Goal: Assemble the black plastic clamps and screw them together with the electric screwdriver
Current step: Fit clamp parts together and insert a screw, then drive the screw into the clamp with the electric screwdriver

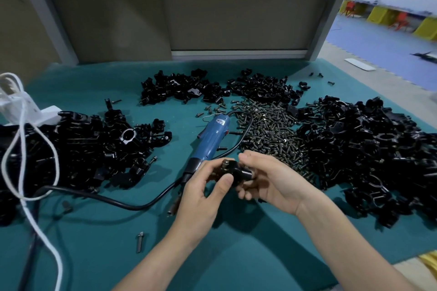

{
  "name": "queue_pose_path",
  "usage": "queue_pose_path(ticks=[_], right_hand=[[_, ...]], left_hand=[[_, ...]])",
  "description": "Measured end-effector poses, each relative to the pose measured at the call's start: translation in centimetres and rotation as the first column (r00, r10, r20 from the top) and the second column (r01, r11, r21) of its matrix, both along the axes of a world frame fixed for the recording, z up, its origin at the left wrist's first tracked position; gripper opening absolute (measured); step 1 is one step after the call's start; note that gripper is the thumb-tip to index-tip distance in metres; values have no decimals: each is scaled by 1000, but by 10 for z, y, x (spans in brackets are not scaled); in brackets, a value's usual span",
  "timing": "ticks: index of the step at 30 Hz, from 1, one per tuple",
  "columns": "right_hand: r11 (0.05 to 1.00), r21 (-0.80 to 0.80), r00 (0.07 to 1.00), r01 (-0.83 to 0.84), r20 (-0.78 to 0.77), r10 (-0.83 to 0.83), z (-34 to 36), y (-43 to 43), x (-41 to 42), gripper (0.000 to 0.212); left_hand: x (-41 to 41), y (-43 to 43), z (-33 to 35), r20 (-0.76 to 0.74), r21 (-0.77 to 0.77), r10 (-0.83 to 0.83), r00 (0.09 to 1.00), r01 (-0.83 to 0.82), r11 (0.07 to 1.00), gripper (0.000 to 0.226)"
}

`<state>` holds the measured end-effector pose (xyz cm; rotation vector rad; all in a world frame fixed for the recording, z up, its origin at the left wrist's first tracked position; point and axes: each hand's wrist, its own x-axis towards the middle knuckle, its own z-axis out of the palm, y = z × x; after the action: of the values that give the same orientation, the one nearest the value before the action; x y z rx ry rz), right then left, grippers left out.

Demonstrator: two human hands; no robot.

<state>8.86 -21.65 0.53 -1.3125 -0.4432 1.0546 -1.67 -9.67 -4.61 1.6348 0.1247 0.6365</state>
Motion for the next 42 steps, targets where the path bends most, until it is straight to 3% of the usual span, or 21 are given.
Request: queue_pose_path(ticks=[3,6,11,15,18,21,25,29,33,35,37,39,42], right_hand=[[996,89,999,-10,-42,14,2,8,-10,16],[990,132,998,-39,-47,45,3,17,-17,30],[975,176,983,-135,-98,154,4,29,-28,18],[973,135,978,-185,-75,197,-1,39,-25,35],[1000,5,995,4,95,-5,3,45,-5,53],[929,-203,890,309,405,-208,2,60,20,50],[778,-422,747,466,658,-91,-8,99,30,52],[638,-545,701,544,713,12,-21,122,34,54],[697,-516,797,498,589,-134,-26,120,42,44],[770,-439,861,462,432,-270,-26,114,46,40],[850,-302,902,432,164,-400,-20,110,48,42],[889,-127,883,439,-124,-453,-11,109,49,57],[818,264,786,512,-528,-321,7,111,54,62]], left_hand=[[-3,-2,6,116,-63,-28,993,35,997,34],[-5,1,13,196,-123,-30,980,55,991,34],[-10,15,19,232,137,185,955,-220,966,21],[-14,21,25,233,43,223,947,-239,970,9],[-17,42,29,224,13,295,929,-306,952,13],[-20,68,31,171,-51,336,926,-332,942,23],[-19,77,23,106,-100,344,933,-335,937,21],[-16,72,13,63,-148,320,945,-309,940,17],[-18,74,7,1,-119,337,942,-334,935,19],[-18,78,5,-26,-129,362,932,-362,923,18],[-17,80,4,-43,-144,372,927,-374,916,19],[-17,79,5,-54,-150,364,930,-368,918,20],[-17,76,5,-71,-148,344,936,-351,925,19]])
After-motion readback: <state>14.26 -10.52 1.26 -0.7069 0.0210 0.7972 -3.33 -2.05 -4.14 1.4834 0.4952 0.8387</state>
